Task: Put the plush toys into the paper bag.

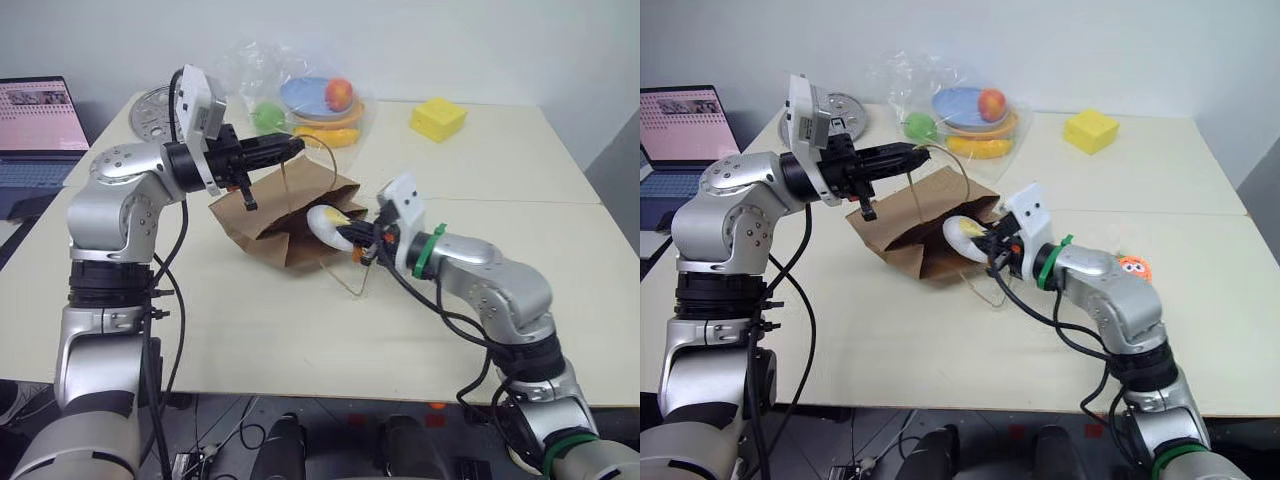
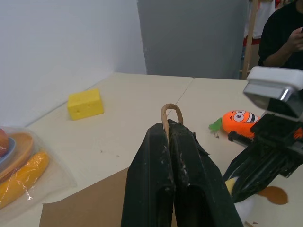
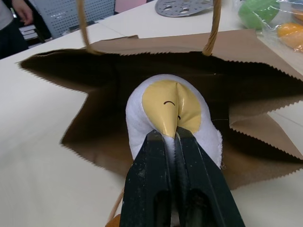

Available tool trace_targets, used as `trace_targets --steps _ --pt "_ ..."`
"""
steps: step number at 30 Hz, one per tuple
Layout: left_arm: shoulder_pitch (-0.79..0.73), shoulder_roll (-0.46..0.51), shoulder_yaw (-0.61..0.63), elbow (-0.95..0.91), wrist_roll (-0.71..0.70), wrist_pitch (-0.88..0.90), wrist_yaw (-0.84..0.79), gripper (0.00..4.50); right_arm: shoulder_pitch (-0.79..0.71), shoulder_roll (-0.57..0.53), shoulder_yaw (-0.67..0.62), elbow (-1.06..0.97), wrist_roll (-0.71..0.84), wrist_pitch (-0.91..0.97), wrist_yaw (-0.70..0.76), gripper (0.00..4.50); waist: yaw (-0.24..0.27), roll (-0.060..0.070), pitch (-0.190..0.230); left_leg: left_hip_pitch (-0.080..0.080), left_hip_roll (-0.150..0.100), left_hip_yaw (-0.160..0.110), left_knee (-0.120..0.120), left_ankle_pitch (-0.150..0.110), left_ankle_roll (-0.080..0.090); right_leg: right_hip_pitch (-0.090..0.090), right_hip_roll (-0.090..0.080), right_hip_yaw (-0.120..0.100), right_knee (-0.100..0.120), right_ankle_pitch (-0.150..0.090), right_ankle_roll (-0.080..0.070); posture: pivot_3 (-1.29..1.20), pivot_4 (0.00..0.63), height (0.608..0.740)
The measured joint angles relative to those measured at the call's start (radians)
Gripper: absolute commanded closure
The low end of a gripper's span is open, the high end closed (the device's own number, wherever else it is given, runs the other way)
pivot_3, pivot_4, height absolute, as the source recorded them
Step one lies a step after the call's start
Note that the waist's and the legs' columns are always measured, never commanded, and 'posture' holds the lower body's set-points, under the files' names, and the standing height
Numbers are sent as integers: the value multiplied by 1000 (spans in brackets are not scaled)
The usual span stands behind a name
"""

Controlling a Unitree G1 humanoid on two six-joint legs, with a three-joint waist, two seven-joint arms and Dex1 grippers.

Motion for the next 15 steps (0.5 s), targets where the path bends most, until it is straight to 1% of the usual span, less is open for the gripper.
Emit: trace_targets --steps 5,7,10,15 --pt "10 -1 1 -37 -15 17 0 4500 -86 78 41 120 -64 -53 -16 4483 -1 0 0 0 0 0 0 0 0 0 0 0 1 0 0 0 150 740" --pt "17 -2 1 -38 -21 24 3 4500 -120 118 57 203 -94 -81 -25 4483 -2 0 0 0 0 0 0 0 0 -1 0 0 2 0 0 0 150 740" --pt "18 -10 1 -42 -32 38 7 4500 -148 156 69 290 -128 -119 -30 4483 -3 0 0 0 0 0 0 0 0 -4 0 1 5 0 0 0 150 740" --pt "18 -35 7 -65 -61 57 37 4500 -221 249 68 475 -173 -222 -33 4483 -10 0 0 0 0 0 0 0 0 -5 0 1 8 0 0 0 150 740"
